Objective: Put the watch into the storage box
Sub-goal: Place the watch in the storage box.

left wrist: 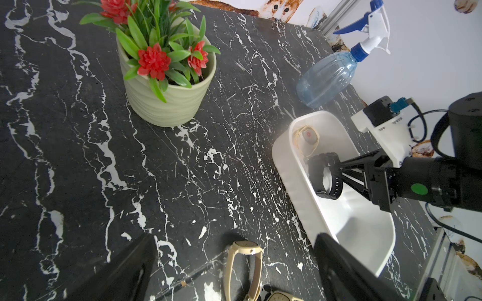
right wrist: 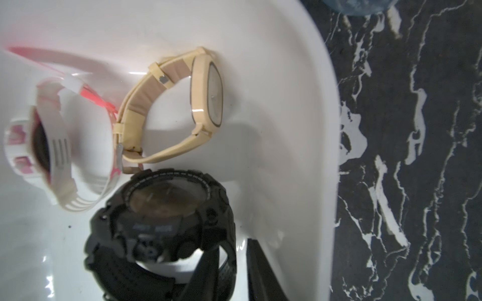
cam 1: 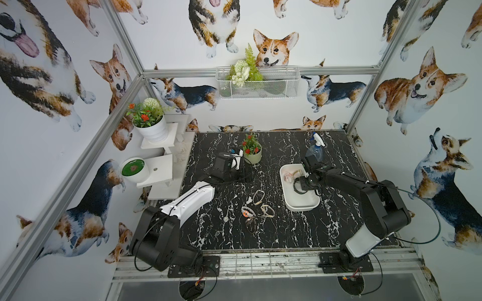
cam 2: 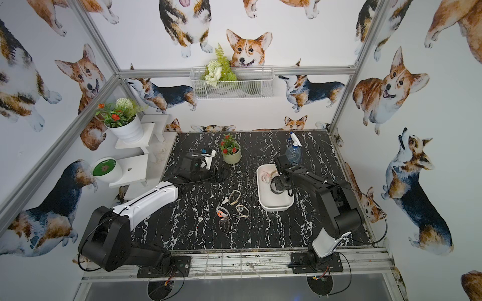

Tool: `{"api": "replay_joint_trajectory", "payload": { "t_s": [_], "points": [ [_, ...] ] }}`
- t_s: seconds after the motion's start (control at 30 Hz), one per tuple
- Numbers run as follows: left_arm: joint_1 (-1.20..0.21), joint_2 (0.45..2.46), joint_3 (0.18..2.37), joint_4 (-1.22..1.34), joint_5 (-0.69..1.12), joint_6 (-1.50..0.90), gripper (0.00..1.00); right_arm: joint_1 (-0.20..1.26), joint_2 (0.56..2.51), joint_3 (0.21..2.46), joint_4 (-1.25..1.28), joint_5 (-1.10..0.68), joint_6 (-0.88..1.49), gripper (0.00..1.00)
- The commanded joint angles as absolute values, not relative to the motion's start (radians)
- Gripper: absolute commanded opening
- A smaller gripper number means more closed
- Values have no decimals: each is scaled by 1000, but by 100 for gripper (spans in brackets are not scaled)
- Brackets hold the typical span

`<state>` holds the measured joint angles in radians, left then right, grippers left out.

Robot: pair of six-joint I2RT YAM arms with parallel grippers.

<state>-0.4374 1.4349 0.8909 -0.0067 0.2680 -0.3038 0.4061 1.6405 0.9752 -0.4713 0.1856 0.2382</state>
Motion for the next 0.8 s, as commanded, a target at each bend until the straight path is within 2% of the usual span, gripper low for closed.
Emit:
{"api": "replay_joint_trajectory", "payload": {
  "t_s": [0.0,0.23,0.43,0.57,0.63,0.77],
  "points": [
    [-437,1431,902,-25,264,-283,100,407,1628,970,-465,201,228,39],
    [-437,1436,937,-112,263,-262,96,438,1565,986,-475,194,212,51],
    [-437,1450,1062,-361,247,-208,83,526,1504,1076,-512,216,185,58],
    [-437,1451,1094,-435,324,-199,72,536,1469,1090,-463,104,207,62],
    [-440,1462,1089,-444,377,-198,65,544,1460,1080,-421,56,214,68],
    [-471,1500,1083,-481,387,-189,56,551,1454,1052,-325,-39,262,73]
  ]
}}
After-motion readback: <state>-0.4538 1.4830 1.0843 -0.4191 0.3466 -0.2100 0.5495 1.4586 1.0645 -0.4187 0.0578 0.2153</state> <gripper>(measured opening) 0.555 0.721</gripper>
